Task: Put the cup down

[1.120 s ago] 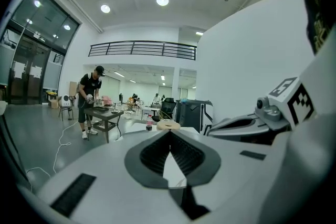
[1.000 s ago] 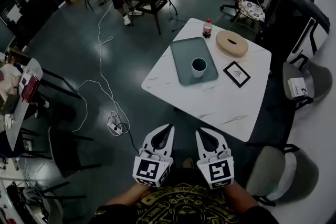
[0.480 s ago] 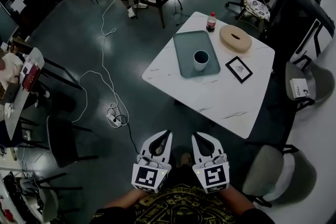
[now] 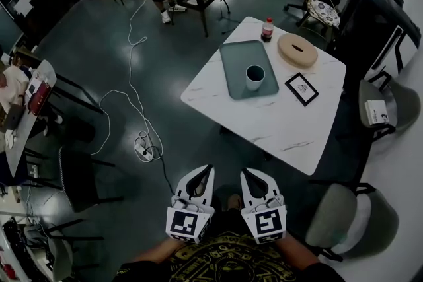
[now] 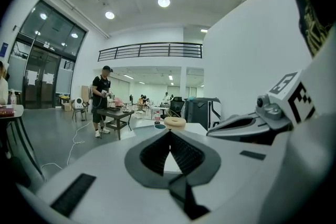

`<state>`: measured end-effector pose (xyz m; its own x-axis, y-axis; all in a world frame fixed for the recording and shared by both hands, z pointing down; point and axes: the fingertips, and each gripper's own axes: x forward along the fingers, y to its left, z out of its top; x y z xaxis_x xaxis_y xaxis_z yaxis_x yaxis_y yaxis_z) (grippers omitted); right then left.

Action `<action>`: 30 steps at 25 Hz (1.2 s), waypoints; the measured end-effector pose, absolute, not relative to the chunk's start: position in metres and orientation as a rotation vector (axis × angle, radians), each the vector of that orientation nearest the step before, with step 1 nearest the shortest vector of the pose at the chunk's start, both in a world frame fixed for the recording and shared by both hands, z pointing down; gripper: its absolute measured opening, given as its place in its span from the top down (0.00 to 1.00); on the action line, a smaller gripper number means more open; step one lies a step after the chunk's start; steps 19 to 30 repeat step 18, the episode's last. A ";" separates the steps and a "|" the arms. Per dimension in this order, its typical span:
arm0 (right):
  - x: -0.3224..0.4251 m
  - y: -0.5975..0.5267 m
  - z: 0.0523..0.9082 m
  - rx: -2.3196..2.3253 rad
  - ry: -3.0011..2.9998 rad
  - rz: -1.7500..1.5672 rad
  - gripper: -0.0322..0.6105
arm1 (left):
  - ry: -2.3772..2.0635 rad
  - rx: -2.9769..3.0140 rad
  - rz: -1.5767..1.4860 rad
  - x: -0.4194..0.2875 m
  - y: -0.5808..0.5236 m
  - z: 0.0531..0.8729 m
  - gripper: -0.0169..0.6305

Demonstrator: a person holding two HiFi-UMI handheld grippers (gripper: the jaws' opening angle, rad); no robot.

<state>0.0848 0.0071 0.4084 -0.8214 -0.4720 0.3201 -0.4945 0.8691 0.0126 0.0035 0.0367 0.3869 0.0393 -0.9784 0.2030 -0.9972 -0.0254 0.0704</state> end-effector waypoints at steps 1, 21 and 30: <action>0.085 0.007 0.410 0.729 -2.728 0.108 0.94 | -2.050 2.113 0.140 0.003 0.037 0.388 0.96; 0.104 0.010 0.408 0.743 -2.722 0.103 0.94 | -2.029 2.140 0.134 0.022 0.039 0.387 0.96; 0.104 0.010 0.408 0.743 -2.722 0.103 0.94 | -2.029 2.140 0.134 0.022 0.039 0.387 0.96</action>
